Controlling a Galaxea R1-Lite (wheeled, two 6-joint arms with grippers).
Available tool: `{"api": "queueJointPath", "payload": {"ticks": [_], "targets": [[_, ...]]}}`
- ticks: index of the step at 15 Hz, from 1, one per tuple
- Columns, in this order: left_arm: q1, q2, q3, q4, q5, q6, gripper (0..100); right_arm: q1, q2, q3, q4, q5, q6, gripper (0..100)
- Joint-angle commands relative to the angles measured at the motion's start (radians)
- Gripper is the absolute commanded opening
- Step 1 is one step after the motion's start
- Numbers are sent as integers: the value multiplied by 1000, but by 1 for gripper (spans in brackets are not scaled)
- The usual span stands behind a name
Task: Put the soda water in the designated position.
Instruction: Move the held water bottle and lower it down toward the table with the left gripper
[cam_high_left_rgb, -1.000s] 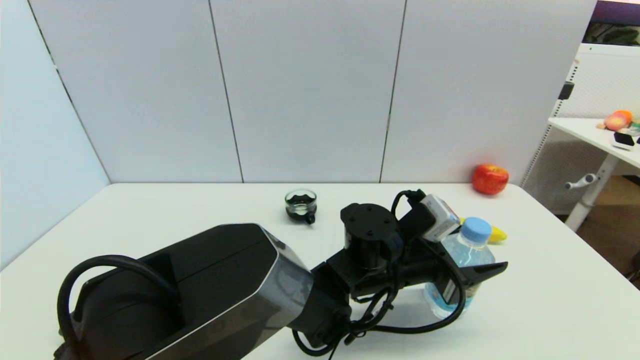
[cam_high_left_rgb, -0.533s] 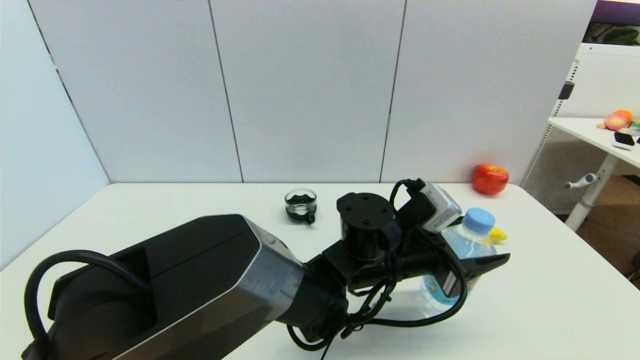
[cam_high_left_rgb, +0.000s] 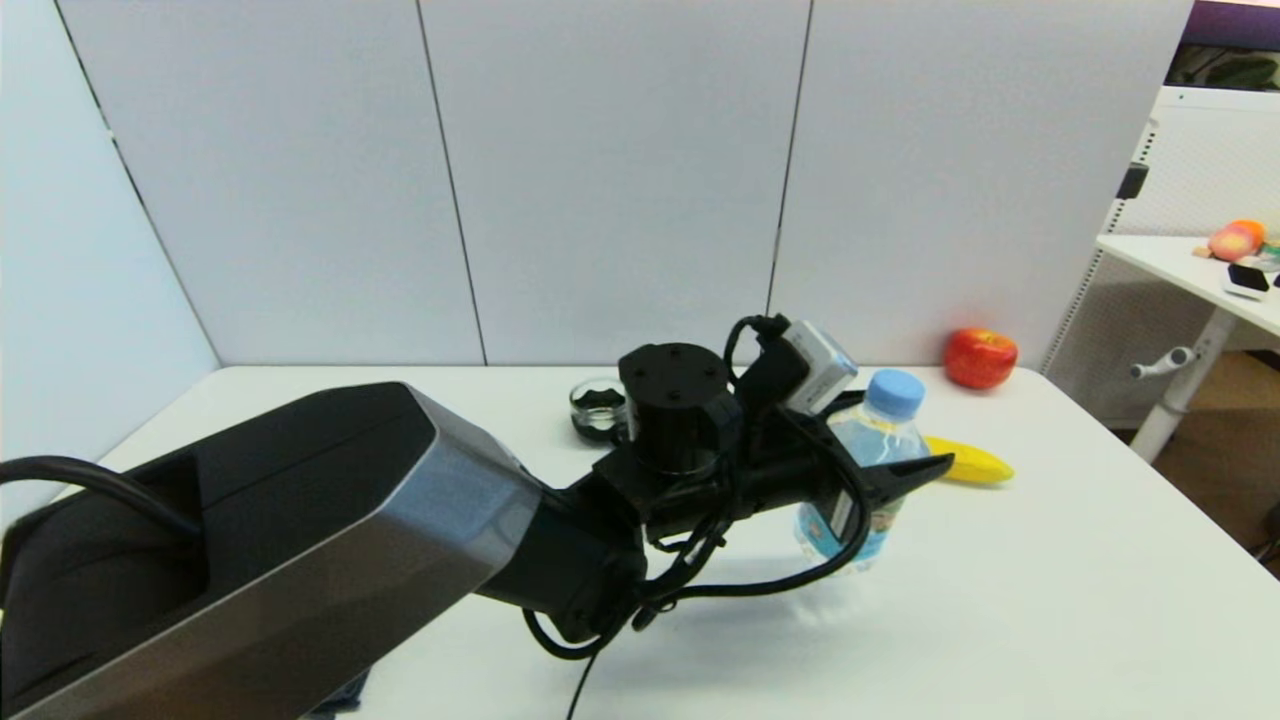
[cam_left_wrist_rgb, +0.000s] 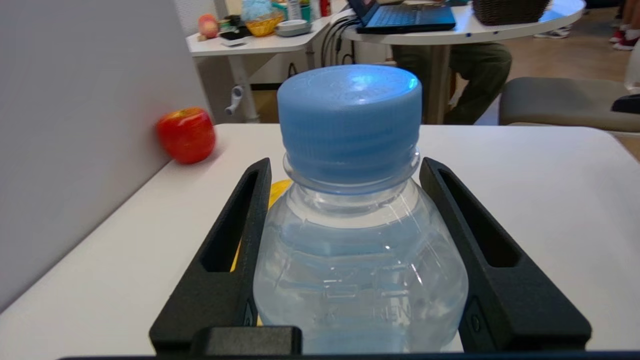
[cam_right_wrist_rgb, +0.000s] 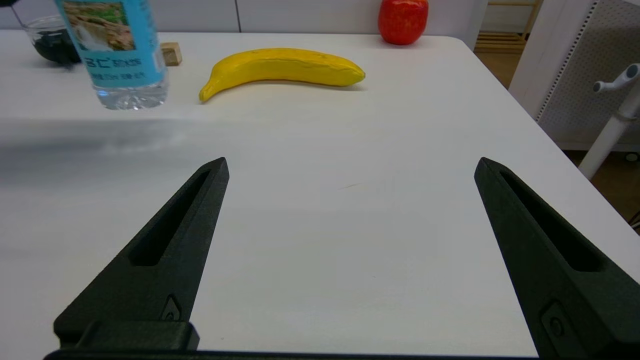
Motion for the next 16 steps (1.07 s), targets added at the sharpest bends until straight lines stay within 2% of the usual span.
{"api": "queueJointPath", "payload": {"ticks": [1,13,16], "targets": [[137,-118,134,-9,-4,24,0,0,0,0,-1,0,0,100],[634,-425,459,-15,-8,22,0,0,0,0,-1,0,0,100],[724,-474,560,-38,-8,22,0,0,0,0,-1,0,0,100]]}}
